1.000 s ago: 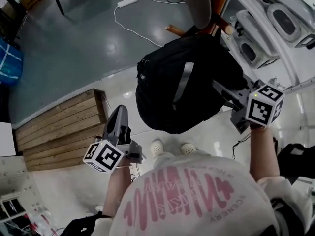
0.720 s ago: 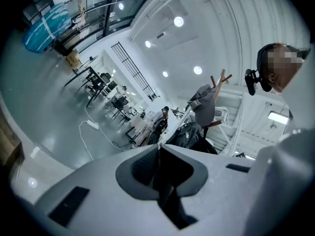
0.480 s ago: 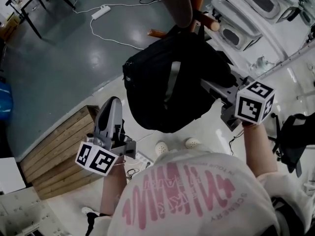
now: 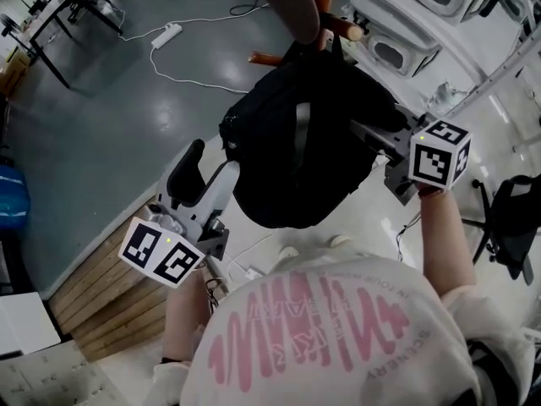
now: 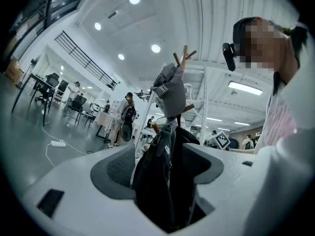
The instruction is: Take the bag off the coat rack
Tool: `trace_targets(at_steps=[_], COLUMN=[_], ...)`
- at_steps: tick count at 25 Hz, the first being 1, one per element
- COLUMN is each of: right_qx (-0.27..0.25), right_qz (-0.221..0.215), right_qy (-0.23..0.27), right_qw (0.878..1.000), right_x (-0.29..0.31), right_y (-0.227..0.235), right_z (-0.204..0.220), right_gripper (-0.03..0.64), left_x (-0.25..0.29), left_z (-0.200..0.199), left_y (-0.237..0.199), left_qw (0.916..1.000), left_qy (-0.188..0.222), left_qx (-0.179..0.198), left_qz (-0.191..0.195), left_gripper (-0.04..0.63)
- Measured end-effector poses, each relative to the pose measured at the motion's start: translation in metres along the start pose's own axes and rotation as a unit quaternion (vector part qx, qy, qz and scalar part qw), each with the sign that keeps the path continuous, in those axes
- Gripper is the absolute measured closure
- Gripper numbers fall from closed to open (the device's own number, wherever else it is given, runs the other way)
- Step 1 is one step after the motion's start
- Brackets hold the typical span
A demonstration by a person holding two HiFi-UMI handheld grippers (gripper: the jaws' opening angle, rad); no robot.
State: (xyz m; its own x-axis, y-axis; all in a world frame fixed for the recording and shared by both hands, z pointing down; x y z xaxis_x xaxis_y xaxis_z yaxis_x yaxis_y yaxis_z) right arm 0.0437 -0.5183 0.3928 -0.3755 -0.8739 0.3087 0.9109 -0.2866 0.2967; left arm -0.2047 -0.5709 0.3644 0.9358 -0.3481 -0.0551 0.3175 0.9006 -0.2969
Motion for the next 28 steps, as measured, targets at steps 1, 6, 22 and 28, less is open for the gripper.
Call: trace_targets(at_steps=[1,6,22,28], right_qx=[0.0,0.011,0.028,0.034], right_qz=[0.002,0.013,0.018,0.014], right_qy=[0.003,0.022,0.043,0.056], right_qw=[1.0,1.0,0.999,0.998], right_x=[0.0,0.001,0.002,0.001], right_y=[0.001,0.001,0.001,0.0], right_z=[0.0,0.0,0.002,0.004], right_gripper=[0.433,0.434,0.436,0.436], left_x=[0.007,0.042,0.091,0.099], left_z=[-0.004,-0.022,-0.009,0.002], left_y=[0.003,0.021,0.018,0.016], left_qw=[0.9998,0.9912,0.9749,0.9716], left_qy=[-0.006,-0.035,-0.065,-0.079], left_qx=[0.013,0.123,0.212,0.218], left_qz=[0.012,0.034,-0.022,-0.046], left_gripper=[0.305,0.299,0.302,0.304])
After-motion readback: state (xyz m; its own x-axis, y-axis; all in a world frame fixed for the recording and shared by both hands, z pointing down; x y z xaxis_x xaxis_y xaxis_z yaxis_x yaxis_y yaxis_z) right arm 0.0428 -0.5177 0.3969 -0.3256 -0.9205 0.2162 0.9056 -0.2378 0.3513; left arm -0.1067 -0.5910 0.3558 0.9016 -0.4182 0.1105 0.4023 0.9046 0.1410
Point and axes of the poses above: the fingertips, and each gripper's own axes: x forward along the fingers, y to its right, z out of its underside, the point moved 2 cm from there along -x, backward along the fingers, and after that the axes turned 1 degree about z, right-handed, at the moved point
